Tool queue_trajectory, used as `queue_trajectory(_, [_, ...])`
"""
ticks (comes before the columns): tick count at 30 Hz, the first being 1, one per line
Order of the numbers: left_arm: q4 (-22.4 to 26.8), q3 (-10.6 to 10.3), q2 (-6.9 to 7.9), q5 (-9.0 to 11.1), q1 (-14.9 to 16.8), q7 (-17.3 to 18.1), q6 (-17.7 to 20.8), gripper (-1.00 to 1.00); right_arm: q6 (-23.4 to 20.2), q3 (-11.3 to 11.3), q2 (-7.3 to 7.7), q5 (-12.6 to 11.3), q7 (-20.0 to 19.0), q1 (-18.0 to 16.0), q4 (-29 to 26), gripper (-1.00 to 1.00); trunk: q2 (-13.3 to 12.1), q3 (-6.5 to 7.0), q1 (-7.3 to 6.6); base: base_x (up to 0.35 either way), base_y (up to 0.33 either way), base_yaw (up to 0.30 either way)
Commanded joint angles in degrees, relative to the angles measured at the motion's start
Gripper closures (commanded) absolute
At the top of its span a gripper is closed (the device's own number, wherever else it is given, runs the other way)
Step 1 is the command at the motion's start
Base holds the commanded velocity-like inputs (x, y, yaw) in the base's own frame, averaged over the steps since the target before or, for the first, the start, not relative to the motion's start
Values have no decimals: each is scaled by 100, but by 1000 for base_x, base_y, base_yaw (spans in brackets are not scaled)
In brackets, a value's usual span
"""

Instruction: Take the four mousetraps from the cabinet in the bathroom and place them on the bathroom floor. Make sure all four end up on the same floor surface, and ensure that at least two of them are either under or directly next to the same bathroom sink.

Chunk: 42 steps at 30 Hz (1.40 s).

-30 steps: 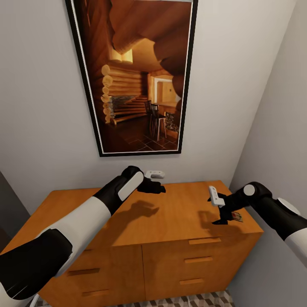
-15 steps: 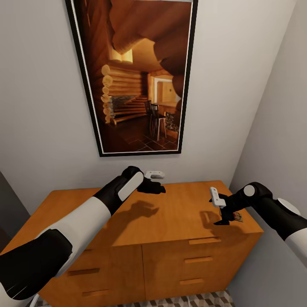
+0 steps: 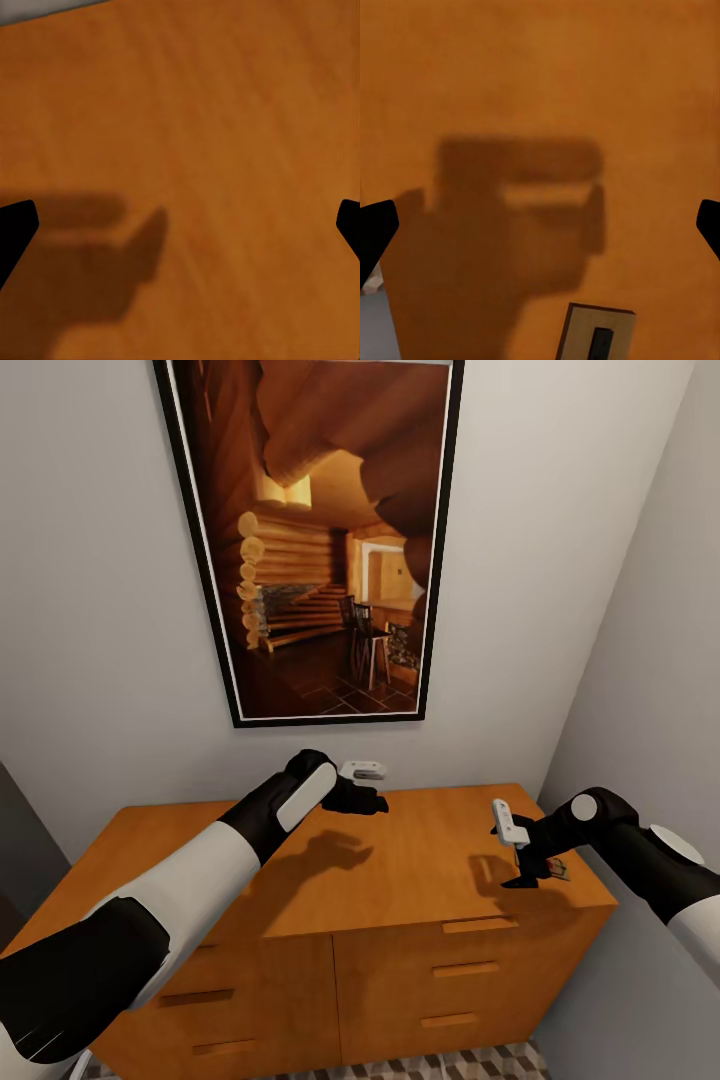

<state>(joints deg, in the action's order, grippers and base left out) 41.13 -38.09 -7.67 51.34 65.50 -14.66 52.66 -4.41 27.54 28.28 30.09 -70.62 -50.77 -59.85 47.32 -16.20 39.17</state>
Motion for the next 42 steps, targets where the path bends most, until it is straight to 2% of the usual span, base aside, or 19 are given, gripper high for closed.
queue_trajectory(1, [4, -15, 2, 60, 7, -55, 8, -100, -48, 14, 5, 6, -14, -8, -11, -100, 7, -9, 1, 0, 0, 0])
queue_trajectory(42, [-22, -22, 18, 60, -28, -46, -19, -100, -116, 15, 9, 121, -50, 5, -45, -100, 7, -9, 1, 0, -15, 0])
